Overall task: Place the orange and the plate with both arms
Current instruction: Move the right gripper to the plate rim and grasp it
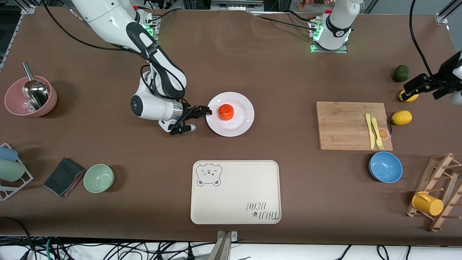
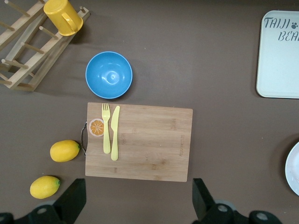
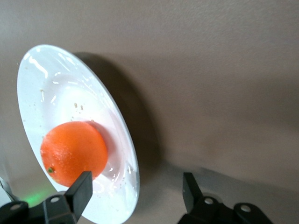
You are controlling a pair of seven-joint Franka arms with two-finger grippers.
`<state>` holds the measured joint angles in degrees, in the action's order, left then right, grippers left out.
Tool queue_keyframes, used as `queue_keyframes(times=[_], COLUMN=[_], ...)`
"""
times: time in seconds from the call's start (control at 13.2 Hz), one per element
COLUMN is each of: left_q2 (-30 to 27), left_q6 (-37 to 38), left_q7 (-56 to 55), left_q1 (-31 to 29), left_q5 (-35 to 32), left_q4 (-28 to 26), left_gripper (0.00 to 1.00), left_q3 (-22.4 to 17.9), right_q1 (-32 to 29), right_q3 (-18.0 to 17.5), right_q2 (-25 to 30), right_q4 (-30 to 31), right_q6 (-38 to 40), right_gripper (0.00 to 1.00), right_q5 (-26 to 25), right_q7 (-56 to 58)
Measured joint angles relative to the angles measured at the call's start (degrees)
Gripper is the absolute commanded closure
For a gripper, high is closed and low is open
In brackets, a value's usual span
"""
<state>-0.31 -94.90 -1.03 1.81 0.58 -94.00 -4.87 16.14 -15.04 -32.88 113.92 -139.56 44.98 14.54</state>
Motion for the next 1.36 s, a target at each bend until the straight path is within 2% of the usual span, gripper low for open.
queue_keyframes(times=[0.53, 0.76, 0.83, 0.98, 1.14, 1.36], left_q2=[0.0, 0.0, 0.0, 0.0, 0.0, 0.01], left_q6=[0.02, 0.03, 0.03, 0.03, 0.05, 0.06], left_q7=[0.0, 0.0, 0.0, 0.0, 0.0, 0.0], left_q1=[0.0, 0.01, 0.01, 0.01, 0.02, 0.02], left_q5=[0.0, 0.0, 0.0, 0.0, 0.0, 0.0], left_q4=[0.02, 0.04, 0.06, 0.08, 0.08, 0.09], left_gripper=[0.0, 0.0, 0.0, 0.0, 0.0, 0.0], left_q3=[0.03, 0.33, 0.41, 0.42, 0.42, 0.43], right_q1=[0.58, 0.78, 0.9, 1.25, 1.43, 1.39], right_q3=[-0.21, -0.37, -0.4, -0.4, -0.4, -0.45], right_q2=[-1.04, -1.39, -1.46, -1.66, -1.95, -1.88], right_q4=[-0.75, -0.91, -0.97, -1.3, -1.57, -2.0], right_q6=[-0.41, -0.68, -0.81, -1.29, -1.47, -1.17], right_gripper=[0.55, 0.72, 0.81, 0.83, 1.0, 1.0], right_q5=[0.02, 0.02, 0.02, 0.03, 0.12, 0.67], right_q7=[2.24, 2.29, 2.3, 2.3, 2.3, 2.44])
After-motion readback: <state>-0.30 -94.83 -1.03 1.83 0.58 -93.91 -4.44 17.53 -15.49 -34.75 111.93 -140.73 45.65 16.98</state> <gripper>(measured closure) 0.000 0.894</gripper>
